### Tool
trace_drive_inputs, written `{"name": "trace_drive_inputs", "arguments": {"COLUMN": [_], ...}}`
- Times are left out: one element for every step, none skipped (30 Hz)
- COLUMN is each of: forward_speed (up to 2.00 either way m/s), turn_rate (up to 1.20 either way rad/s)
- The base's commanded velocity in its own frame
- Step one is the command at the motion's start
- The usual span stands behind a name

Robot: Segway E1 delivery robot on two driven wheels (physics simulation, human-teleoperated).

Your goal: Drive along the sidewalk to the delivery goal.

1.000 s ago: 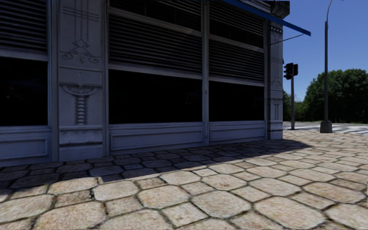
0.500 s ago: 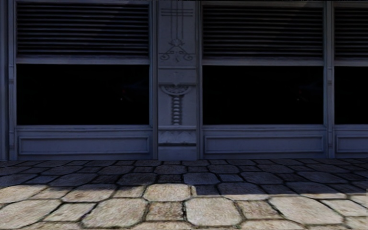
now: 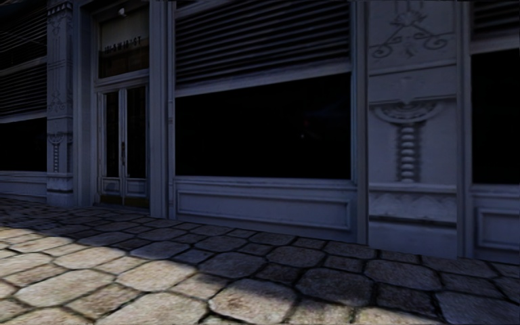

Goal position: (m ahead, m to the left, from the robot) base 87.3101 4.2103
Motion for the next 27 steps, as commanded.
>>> {"name": "trace_drive_inputs", "arguments": {"forward_speed": [1.35,1.38,1.38,1.39,1.4,1.4,1.4,1.4,1.41,1.41,1.41,1.41,1.41,1.41,1.41,1.42,1.42,1.43,1.43,1.45,1.45,1.45,1.45,1.45,1.45,1.45,1.45], "turn_rate": [1.03,1.03,1.03,1.03,1.03,1.03,1.03,1.03,1.03,1.03,1.03,1.03,1.03,1.03,1.03,1.03,1.03,1.03,1.03,1.03,1.03,1.03,1.03,1.03,1.03,1.03,1.03]}}
